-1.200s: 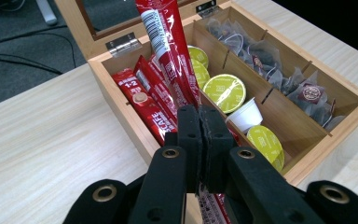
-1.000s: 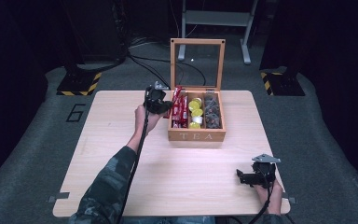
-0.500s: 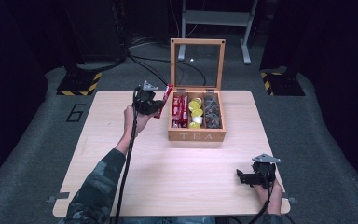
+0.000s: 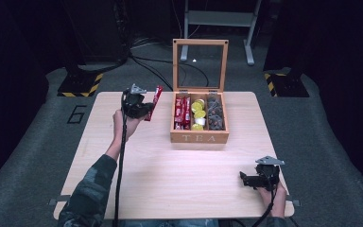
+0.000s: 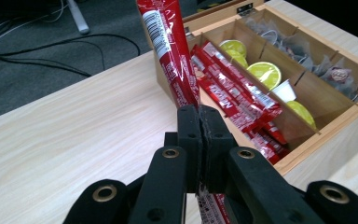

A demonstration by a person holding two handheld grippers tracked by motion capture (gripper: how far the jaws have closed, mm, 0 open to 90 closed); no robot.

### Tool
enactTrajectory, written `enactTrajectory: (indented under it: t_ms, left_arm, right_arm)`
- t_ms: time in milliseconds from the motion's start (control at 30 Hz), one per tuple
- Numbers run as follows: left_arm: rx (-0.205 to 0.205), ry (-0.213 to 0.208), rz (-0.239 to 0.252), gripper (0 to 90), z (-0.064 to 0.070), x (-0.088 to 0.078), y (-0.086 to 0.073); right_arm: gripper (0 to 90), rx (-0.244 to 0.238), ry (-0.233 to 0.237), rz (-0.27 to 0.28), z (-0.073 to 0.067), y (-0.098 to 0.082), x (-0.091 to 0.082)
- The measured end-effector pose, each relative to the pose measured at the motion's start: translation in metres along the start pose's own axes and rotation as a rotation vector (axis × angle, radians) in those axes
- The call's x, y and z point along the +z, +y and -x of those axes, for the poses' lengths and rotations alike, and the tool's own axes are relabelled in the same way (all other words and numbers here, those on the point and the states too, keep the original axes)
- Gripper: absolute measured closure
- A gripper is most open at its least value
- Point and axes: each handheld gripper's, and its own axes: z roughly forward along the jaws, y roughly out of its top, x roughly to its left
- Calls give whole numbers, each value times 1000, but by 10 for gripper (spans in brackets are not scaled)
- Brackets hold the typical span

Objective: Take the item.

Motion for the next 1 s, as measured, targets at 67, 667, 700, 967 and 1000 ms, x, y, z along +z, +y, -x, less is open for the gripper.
enactTrajectory:
  t_ms: [67,667,700,967,1000]
  left_arm:
    - [-6,5,0,879,-4,-2,-2]
    - [-38,54,-19,879,-31,-17,-27]
    - [-38,56,-22,879,-33,-17,-29]
    - [-70,80,-36,879,-46,-17,-42]
    - [-71,86,-39,879,-48,-17,-44]
  right_arm:
    - [0,0,0,0,0,0,0]
    - [0,1,-1,-1,0,0,0]
    - [0,2,-1,0,0,0,0]
    - [0,2,-1,0,0,0,0]
    - [0,1,-1,0,0,0,0]
